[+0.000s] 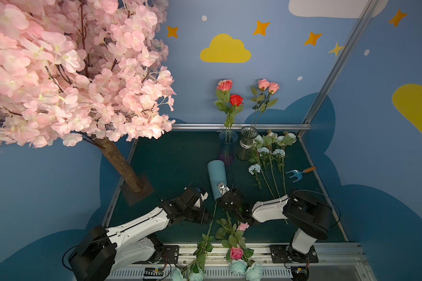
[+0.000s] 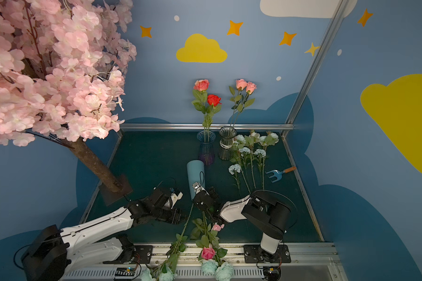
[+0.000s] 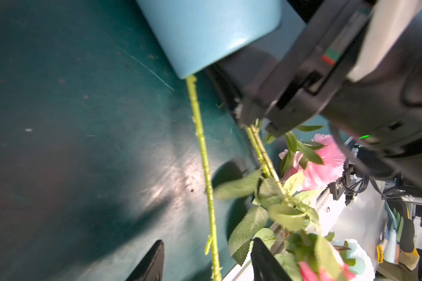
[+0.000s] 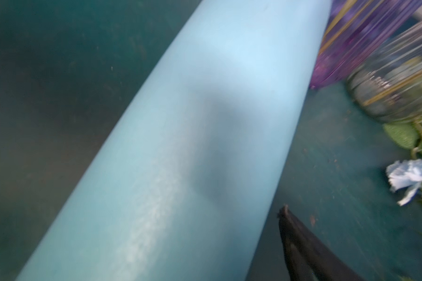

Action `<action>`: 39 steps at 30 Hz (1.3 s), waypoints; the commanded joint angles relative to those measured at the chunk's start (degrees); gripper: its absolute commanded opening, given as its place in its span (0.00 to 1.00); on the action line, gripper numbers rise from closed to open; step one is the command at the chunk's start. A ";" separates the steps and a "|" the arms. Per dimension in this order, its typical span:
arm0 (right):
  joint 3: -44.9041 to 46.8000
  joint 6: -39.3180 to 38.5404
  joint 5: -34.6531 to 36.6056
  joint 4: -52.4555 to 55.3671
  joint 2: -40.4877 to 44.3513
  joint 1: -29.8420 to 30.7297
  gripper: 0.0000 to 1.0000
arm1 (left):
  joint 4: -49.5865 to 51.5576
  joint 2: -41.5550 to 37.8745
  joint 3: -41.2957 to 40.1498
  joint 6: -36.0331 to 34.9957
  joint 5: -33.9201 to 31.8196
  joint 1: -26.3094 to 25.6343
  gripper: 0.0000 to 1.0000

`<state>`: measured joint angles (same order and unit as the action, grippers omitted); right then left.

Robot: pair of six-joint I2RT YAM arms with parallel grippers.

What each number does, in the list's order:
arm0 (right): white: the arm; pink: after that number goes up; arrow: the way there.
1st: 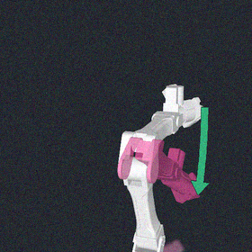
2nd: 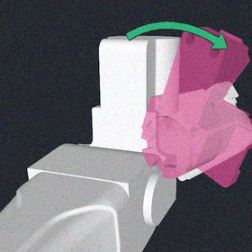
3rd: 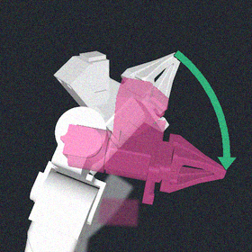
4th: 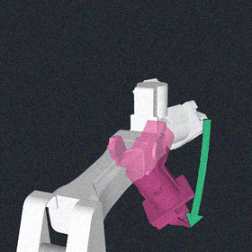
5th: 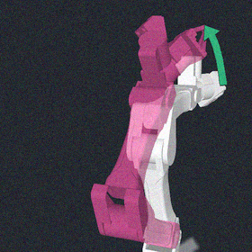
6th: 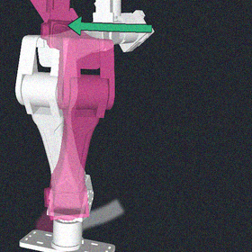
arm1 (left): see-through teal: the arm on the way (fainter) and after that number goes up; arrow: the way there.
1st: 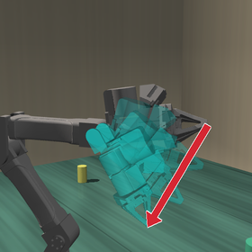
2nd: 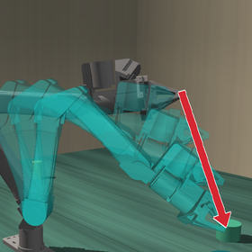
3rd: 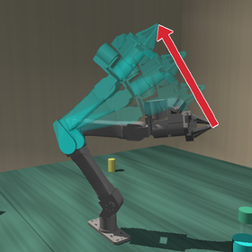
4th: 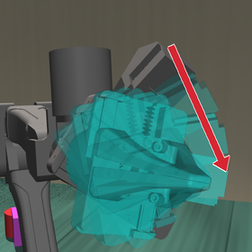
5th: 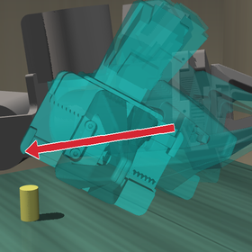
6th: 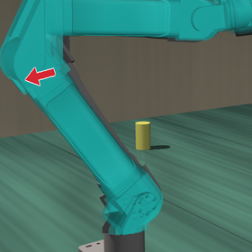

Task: Pick out blue flowers from the vase
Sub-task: Adjust the vase at the center of the board.

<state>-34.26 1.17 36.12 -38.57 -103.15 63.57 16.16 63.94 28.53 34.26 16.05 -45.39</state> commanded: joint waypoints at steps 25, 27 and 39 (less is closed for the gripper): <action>-9.98 2.84 -11.73 25.34 13.97 0.19 0.00 | 2.57 -2.51 10.12 -3.33 -20.67 -2.78 0.49; -13.66 4.18 -15.32 33.54 15.36 -0.56 0.00 | 4.17 -6.35 9.93 -4.05 -21.95 -1.20 0.48; -33.97 8.76 -31.35 68.18 15.33 -6.35 0.00 | -0.98 -16.82 3.78 -5.18 -17.10 10.97 0.48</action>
<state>-63.40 7.97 13.08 17.65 -88.51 58.06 17.37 46.81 33.45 29.93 -3.46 -35.29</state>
